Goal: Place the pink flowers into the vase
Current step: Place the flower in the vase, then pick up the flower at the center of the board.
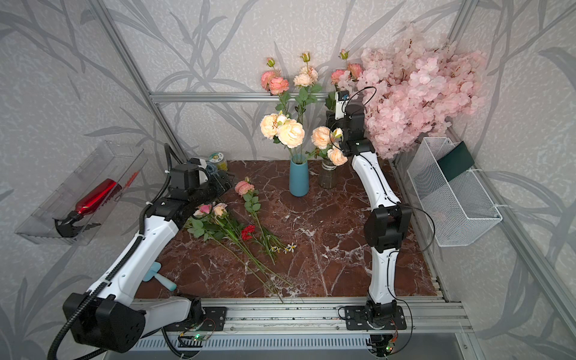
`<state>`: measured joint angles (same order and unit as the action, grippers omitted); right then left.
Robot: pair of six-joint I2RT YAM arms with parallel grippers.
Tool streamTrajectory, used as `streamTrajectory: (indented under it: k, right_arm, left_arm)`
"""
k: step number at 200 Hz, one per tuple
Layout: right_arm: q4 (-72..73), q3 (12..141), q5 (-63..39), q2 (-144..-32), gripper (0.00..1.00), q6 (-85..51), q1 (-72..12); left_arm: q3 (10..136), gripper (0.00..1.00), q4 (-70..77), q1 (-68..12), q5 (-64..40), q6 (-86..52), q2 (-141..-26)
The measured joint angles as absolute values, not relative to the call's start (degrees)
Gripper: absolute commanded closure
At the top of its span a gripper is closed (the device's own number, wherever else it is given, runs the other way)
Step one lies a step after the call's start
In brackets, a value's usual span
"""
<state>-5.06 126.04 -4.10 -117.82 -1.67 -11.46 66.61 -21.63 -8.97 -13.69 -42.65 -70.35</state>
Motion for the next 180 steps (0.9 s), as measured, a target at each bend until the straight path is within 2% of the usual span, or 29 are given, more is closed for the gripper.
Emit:
streamTrajectory:
  k: [91,149,180]
  right_arm:
    - [-8.0,127.9,-7.1,-103.5,0.60,2.0,-17.9]
    - [-13.5,119.6,-8.4,-90.7,0.60,3.3,-28.9]
    - [-13.9,111.0,-11.3,-83.1,0.60,2.7,-34.1]
  left_arm:
    - [83.5,0.22,-37.4,-12.1,-8.3,-41.5,-90.3]
    - [90.6,0.27,-43.5,-13.7,-7.8,-42.2,-106.5]
    - [94.5,0.29,-45.6,-13.7,-6.7,-42.7,-113.3]
